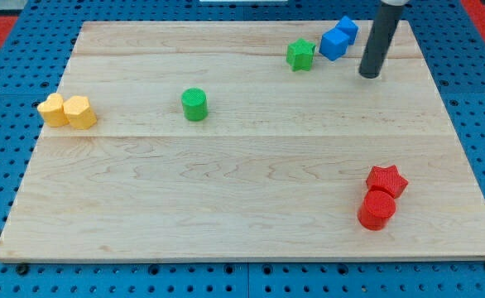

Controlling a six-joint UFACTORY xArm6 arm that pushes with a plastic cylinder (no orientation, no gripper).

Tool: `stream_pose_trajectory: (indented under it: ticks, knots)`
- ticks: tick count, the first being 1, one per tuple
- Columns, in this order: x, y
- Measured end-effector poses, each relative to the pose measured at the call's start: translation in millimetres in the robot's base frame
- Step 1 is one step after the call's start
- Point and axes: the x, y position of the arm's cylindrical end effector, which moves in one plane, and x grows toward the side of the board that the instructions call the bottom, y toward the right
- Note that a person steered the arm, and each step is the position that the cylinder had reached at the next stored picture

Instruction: Move the green star below blue cube

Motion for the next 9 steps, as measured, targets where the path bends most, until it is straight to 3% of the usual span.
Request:
stream_pose_trajectory:
  ticks: [2, 3, 4, 5, 6, 7, 8, 9]
  knots:
    - [-62.1, -202.5]
    - [-96.7, -251.8]
    - [-128.1, -243.8]
    - [-121.5, -146.4]
    - [-88.0, -102.4]
    - [-88.2, -119.1]
    - [-119.5, -173.3]
    - [-106.7, -181.8]
